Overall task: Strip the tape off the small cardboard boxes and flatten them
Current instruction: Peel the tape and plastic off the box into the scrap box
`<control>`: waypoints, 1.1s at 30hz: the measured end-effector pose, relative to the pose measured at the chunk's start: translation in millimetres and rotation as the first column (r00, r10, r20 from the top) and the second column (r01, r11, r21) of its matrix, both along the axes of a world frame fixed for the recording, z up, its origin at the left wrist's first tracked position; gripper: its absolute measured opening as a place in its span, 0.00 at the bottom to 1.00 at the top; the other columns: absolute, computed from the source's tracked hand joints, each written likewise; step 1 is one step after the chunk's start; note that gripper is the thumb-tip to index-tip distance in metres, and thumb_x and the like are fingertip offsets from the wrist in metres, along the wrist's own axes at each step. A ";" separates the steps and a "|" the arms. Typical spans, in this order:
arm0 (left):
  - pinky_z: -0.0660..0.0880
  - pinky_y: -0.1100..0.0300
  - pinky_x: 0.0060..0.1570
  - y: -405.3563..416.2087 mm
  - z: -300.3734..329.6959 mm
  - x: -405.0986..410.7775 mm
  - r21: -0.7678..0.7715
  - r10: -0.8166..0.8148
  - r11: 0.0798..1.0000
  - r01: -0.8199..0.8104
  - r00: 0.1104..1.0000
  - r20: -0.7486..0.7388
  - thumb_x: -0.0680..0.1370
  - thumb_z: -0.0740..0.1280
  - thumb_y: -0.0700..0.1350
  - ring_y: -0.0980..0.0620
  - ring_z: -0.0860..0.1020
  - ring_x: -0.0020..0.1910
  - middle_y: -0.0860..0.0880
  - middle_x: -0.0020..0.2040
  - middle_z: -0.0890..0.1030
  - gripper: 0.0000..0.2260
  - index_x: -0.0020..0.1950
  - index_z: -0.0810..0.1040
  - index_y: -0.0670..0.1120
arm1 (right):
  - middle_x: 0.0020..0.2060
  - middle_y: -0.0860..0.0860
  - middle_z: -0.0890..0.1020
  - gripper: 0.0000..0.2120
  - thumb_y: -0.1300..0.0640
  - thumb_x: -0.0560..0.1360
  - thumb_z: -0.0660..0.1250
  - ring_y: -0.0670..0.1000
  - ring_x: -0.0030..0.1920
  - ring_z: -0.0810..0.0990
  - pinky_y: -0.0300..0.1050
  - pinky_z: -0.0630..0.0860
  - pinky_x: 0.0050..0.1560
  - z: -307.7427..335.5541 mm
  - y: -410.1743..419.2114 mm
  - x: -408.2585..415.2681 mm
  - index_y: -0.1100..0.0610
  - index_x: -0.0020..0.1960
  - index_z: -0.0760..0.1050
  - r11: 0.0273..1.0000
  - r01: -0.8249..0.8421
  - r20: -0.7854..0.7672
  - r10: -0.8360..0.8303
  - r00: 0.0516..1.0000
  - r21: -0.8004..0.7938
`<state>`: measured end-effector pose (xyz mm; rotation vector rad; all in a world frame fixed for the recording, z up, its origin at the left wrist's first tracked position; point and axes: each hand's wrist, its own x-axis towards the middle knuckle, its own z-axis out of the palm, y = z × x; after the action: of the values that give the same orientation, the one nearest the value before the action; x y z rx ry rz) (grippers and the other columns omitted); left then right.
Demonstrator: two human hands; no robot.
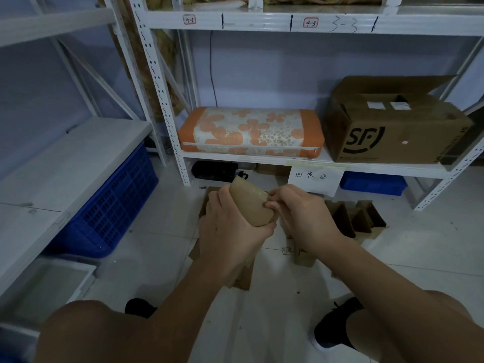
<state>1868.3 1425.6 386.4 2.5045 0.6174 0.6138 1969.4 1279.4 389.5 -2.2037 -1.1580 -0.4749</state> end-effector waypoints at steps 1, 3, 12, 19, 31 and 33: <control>0.77 0.53 0.49 -0.4 0.8 -0.2 -0.008 -0.003 1.000 0.003 1.000 -0.002 0.59 0.65 0.78 0.52 0.74 0.56 0.53 0.60 0.69 0.51 0.73 0.62 0.50 | 0.46 0.51 0.82 0.15 0.45 0.80 0.61 0.55 0.41 0.82 0.56 0.80 0.36 0.7 1.2 0.0 0.56 0.49 0.77 1.000 0.013 -0.003 -0.013 1.000 0.000; 0.75 0.54 0.50 -1.0 1.5 -0.8 -0.034 -0.004 0.999 0.004 1.000 -0.004 0.59 0.67 0.78 0.52 0.73 0.57 0.53 0.60 0.68 0.50 0.72 0.61 0.50 | 0.45 0.51 0.82 0.18 0.42 0.81 0.57 0.56 0.40 0.82 0.57 0.79 0.36 2.3 3.4 -0.6 0.56 0.49 0.76 1.000 0.026 -0.021 -0.026 0.999 -0.007; 0.68 0.58 0.51 1.0 -2.3 -0.4 -0.117 -0.018 0.993 0.012 0.998 -0.055 0.62 0.77 0.71 0.51 0.72 0.63 0.52 0.65 0.67 0.51 0.76 0.58 0.50 | 0.44 0.51 0.82 0.17 0.41 0.81 0.56 0.54 0.39 0.82 0.56 0.80 0.36 -1.1 5.3 -3.8 0.54 0.48 0.73 1.000 0.023 -0.070 -0.022 0.997 0.020; 0.74 0.54 0.56 2.7 -4.3 1.1 -0.184 0.004 0.983 -0.015 0.998 -0.057 0.62 0.77 0.71 0.50 0.72 0.65 0.52 0.67 0.67 0.53 0.77 0.58 0.49 | 0.48 0.49 0.83 0.15 0.44 0.80 0.62 0.51 0.47 0.82 0.57 0.80 0.44 0.1 3.2 -11.1 0.54 0.57 0.77 0.999 0.009 -0.180 -0.001 0.984 0.046; 0.76 0.50 0.59 1.2 -1.7 2.6 -0.242 0.101 0.966 -0.093 0.995 0.022 0.63 0.77 0.71 0.49 0.71 0.68 0.51 0.70 0.67 0.51 0.77 0.58 0.49 | 0.59 0.51 0.83 0.10 0.49 0.76 0.70 0.46 0.61 0.81 0.53 0.80 0.58 -1.7 14.7 -22.4 0.56 0.45 0.78 0.965 0.112 -0.252 -0.050 0.966 0.238; 0.77 0.49 0.59 0.0 0.0 2.6 -0.218 0.103 0.972 -0.092 0.994 0.040 0.63 0.77 0.70 0.49 0.72 0.67 0.50 0.69 0.68 0.51 0.76 0.59 0.49 | 0.55 0.50 0.84 0.11 0.49 0.77 0.69 0.45 0.59 0.81 0.51 0.80 0.57 1.1 16.8 -23.2 0.56 0.43 0.79 0.954 0.146 -0.265 -0.074 0.961 0.263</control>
<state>1870.9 1425.6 386.4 2.2600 0.7499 0.6097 1946.2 1296.2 390.5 -2.0175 -0.7833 -0.3657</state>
